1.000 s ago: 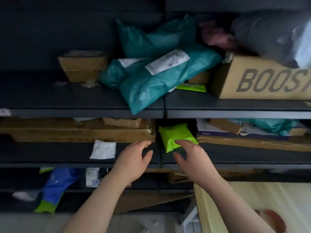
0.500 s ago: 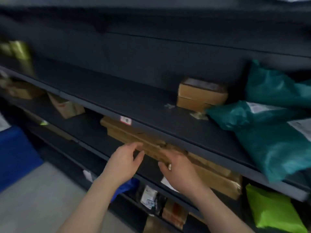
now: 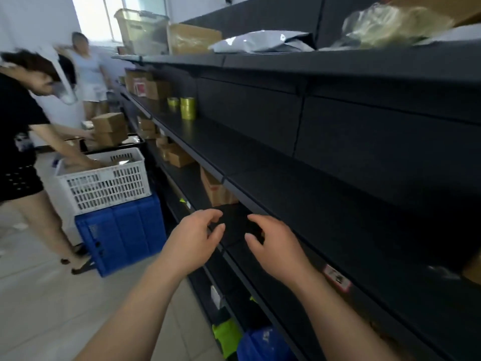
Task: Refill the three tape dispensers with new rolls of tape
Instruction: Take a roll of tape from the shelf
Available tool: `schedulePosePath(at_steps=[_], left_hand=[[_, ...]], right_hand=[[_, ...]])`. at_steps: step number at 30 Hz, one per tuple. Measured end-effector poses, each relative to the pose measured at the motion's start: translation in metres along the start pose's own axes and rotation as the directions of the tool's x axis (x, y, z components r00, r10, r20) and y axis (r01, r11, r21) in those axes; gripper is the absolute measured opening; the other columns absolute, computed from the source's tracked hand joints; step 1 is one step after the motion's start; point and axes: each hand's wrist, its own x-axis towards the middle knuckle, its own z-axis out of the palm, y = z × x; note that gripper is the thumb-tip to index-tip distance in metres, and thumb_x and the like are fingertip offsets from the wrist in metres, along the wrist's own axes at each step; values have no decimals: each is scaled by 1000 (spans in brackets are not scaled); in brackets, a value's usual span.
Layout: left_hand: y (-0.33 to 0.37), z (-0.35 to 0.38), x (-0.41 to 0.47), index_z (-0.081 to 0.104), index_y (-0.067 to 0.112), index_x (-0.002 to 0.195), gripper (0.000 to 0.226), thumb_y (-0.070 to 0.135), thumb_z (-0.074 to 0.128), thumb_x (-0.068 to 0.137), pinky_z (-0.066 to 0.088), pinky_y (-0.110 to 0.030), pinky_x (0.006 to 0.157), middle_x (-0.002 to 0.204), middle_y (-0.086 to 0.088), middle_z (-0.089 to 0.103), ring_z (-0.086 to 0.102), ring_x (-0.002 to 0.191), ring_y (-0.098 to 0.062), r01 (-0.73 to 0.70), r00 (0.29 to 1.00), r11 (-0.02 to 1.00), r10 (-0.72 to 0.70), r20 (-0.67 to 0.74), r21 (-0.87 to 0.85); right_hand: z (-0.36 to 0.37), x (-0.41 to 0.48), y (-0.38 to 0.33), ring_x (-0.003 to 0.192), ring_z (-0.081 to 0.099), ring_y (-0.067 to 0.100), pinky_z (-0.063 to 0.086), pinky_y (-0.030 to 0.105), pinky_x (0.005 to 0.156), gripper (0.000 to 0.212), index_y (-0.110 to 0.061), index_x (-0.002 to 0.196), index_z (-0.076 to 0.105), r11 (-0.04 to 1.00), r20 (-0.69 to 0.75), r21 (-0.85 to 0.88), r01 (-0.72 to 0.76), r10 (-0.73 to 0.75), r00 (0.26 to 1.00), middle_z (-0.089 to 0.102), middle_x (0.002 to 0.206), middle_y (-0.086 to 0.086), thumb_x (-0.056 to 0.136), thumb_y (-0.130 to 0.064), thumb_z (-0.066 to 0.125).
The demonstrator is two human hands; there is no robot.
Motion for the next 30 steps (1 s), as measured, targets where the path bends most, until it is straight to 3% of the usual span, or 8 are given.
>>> schedulePosePath(at_steps=[7, 10, 13, 18, 24, 30], left_hand=[[-44, -27, 56, 53, 22, 133, 41, 34, 52, 94, 45, -26, 96, 126, 5, 61, 57, 113, -10, 129, 990, 992, -129, -60, -3], [-63, -37, 87, 52, 19, 134, 41, 32, 52, 95, 45, -27, 98, 127, 3, 61, 57, 114, -12, 166, 983, 986, -167, -73, -13], [-79, -43, 125, 53, 18, 133, 41, 31, 53, 94, 46, -29, 96, 125, 2, 62, 58, 112, -13, 186, 978, 982, -188, -95, -33], [-103, -47, 199, 53, 20, 133, 42, 33, 54, 93, 49, -33, 96, 122, 3, 63, 58, 109, -13, 176, 972, 981, -187, -144, -87], [-138, -49, 276, 55, 23, 129, 37, 30, 55, 93, 47, -25, 90, 120, 5, 63, 58, 107, -9, 146, 966, 977, -174, -192, -152], [-195, -51, 329, 52, 21, 133, 42, 32, 55, 93, 48, -26, 91, 123, 5, 63, 58, 109, -9, 183, 960, 966, -215, -179, -181]], right_hand=[[11, 99, -33, 118, 54, 20, 48, 35, 97, 37, -20, 131, 53, 999, 45, 4, 49, -49, 998, 57, 130, 1, 96, -29, 52], [15, 143, -40, 121, 53, 20, 47, 33, 95, 46, -21, 141, 45, 999, 102, -15, 37, -36, 994, 54, 137, 1, 97, -29, 52], [18, 188, -44, 110, 58, 17, 52, 31, 86, 46, -23, 140, 45, 998, 137, -47, 43, -37, 990, 57, 132, -1, 96, -30, 54], [19, 261, -41, 125, 51, 19, 45, 32, 96, 49, -22, 143, 43, 989, 139, -123, 79, -61, 988, 50, 142, 0, 96, -30, 54], [32, 346, -35, 119, 54, 17, 47, 31, 93, 50, -25, 144, 41, 983, 169, -162, 86, -58, 984, 51, 139, -1, 96, -31, 53], [65, 417, -39, 123, 52, 17, 46, 31, 97, 50, -25, 144, 41, 989, 189, -133, 65, -39, 981, 50, 141, -1, 95, -32, 55]])
